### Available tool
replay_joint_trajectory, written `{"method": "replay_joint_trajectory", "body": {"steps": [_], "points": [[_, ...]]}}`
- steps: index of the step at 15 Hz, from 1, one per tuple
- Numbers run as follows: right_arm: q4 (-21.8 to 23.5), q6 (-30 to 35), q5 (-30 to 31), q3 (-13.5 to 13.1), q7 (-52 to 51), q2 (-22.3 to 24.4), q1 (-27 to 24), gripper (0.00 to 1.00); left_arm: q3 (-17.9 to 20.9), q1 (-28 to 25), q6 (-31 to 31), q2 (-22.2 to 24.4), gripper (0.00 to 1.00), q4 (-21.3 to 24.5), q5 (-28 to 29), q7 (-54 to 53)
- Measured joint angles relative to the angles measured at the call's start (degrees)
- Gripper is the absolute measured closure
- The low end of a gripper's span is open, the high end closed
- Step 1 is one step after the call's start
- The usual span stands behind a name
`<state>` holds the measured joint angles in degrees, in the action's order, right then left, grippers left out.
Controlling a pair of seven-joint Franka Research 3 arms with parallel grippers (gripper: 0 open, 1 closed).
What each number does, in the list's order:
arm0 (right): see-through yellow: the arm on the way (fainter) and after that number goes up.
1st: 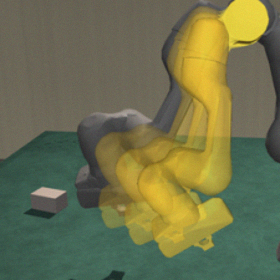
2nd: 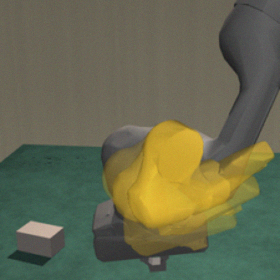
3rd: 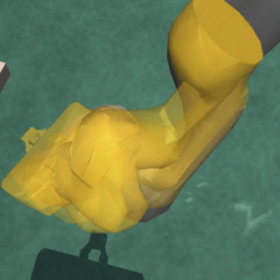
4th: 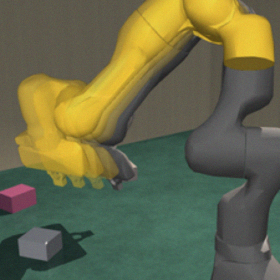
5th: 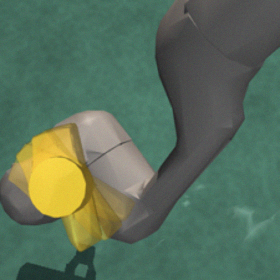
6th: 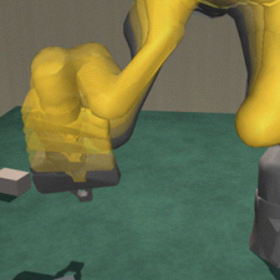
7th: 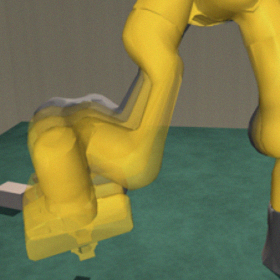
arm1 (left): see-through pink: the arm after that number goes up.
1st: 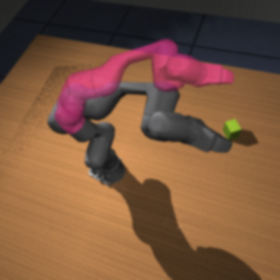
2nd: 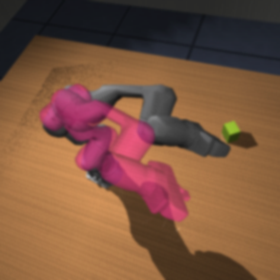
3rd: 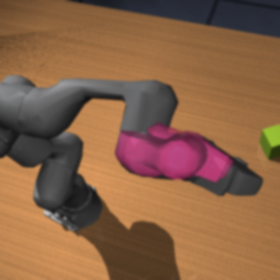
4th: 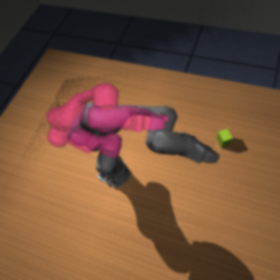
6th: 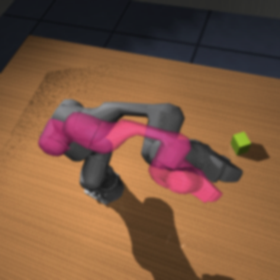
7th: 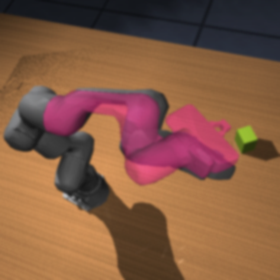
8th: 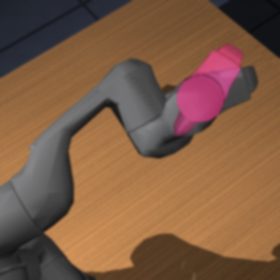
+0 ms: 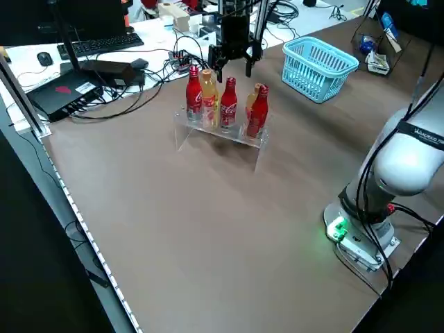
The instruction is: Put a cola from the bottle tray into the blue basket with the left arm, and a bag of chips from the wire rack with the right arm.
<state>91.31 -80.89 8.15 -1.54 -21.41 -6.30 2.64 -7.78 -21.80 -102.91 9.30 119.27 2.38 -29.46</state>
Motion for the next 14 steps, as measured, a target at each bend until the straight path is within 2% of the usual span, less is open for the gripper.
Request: {"method": "replay_joint_trajectory", "body": {"steps": [4,6,8,9,14], "points": [[-0.1,0.0,0.0,0.0,-0.5,0.0,-0.4,0.29,0.0,-0.8,-2.6,1.6,0.01,3.2,0.0,-1.3],[-0.3,0.0,0.0,0.0,-0.5,0.0,-0.4,0.30,-0.1,-0.8,-2.9,1.7,0.15,3.3,0.0,-1.3],[-0.7,0.0,0.0,0.0,-0.5,0.1,-0.5,0.30,-0.1,-0.8,-3.5,1.7,0.19,3.3,0.0,-1.3],[-0.8,0.0,0.0,0.0,-0.5,0.1,-0.5,0.30,-0.1,-0.8,-3.8,1.7,0.28,3.3,0.0,-1.3],[-1.1,0.0,0.5,-0.1,-0.8,0.1,-0.8,0.32,-0.1,-0.8,-4.4,1.7,0.36,3.3,0.0,-1.2]]}}
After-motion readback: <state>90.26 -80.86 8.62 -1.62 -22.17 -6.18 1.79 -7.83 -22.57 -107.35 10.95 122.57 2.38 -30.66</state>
